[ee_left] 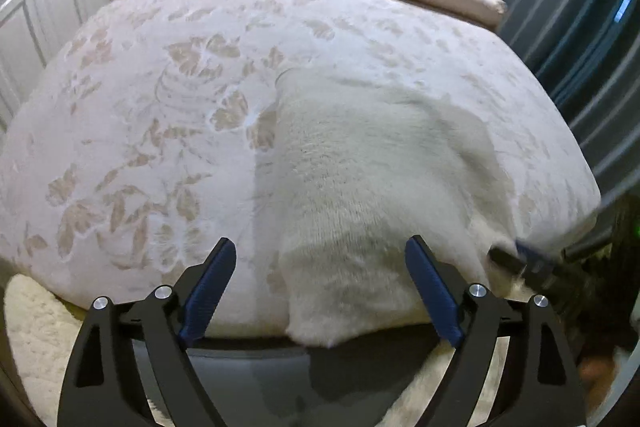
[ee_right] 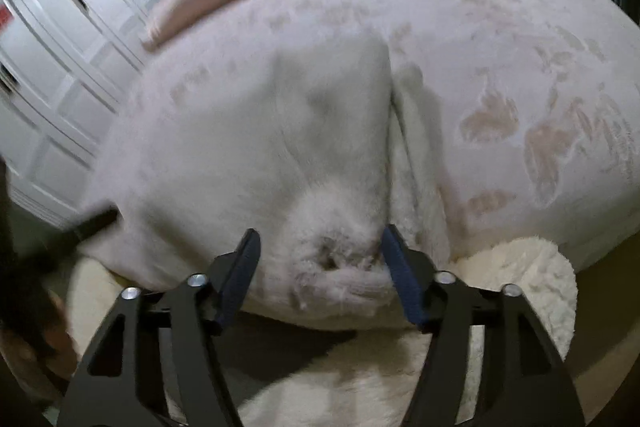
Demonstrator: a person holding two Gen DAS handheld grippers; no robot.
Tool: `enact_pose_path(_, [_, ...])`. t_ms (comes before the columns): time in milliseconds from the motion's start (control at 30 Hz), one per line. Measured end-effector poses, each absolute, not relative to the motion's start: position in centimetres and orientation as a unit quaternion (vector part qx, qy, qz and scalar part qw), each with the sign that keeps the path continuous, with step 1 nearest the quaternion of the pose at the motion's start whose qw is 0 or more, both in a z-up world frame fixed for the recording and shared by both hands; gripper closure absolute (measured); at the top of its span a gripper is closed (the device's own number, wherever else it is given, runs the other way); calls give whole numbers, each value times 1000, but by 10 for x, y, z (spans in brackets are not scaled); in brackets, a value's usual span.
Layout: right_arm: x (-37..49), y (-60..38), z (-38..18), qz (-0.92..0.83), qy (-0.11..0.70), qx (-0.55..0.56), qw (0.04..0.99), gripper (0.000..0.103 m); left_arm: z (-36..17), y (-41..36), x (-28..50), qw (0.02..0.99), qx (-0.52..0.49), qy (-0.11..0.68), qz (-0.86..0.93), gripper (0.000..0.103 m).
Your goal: Fold small clothes
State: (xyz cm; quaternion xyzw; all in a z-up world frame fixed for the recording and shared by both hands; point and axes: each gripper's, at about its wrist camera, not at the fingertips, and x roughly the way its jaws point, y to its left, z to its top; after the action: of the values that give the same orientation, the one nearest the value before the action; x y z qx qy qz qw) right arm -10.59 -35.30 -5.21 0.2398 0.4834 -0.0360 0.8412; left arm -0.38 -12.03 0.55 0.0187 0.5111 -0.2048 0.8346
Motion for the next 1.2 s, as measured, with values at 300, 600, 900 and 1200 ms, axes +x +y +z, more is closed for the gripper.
enact_pose_path(300, [-138, -393, -33, -22, 428, 303, 851, 88, -21, -147, -2, 826, 79, 524, -193, 18])
enact_pose_path(600, [-128, -392, -48, -44, 475, 312, 822, 77, -46, -154, -4, 815, 92, 543, -184, 16])
enact_pose_path(900, [-56, -411, -48, -75, 446, 303, 838, 51, -46, -155, -5, 816, 90, 543, -177, 16])
enact_pose_path(1200, [-52, -407, -8, -77, 386, 257, 883, 94, -49, -155, -3, 815, 84, 546, -176, 15])
